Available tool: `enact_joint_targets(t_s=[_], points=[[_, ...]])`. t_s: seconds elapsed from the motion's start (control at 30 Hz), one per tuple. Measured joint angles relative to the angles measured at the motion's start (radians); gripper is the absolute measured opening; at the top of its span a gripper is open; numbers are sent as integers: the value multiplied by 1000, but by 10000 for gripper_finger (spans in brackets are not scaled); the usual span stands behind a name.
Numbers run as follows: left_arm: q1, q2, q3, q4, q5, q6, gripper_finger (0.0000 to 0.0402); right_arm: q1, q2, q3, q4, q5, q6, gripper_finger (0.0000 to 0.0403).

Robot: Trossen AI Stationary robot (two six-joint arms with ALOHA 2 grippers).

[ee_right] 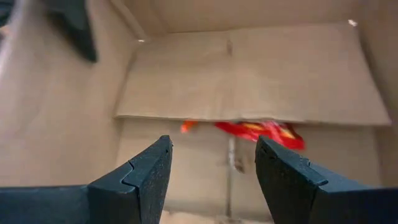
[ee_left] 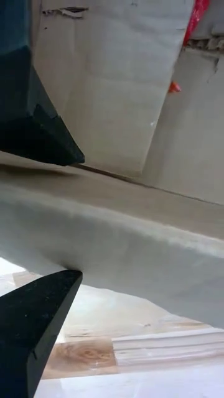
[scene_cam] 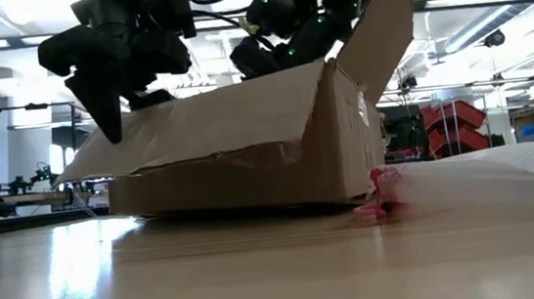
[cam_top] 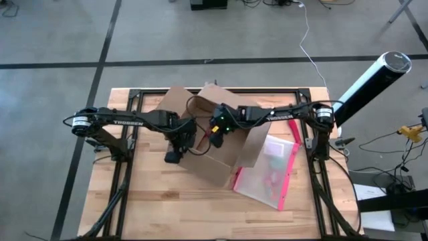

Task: Unpack boxes
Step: Put the red candy into the zip bag

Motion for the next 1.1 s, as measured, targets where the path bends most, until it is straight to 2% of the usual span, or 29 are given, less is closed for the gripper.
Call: enact_joint_targets(t_s=[0.13, 0.37, 0.6, 0.83, 1.1], points=[[0, 0, 0, 17, 5, 0, 276, 10, 0, -29, 35, -54, -3, 204], [0, 0, 0, 51, 26, 0, 276, 22, 63, -30, 75, -71, 6, 204], [0, 0, 0, 65, 31, 0, 276, 22, 120, -26, 208, -70, 24, 204], [0, 0, 0, 83, 32, 0, 276, 22, 187, -25, 238, -72, 41, 204], [0, 0, -2, 103, 48, -8, 276, 22, 286, 84, 251, -75, 41, 198]])
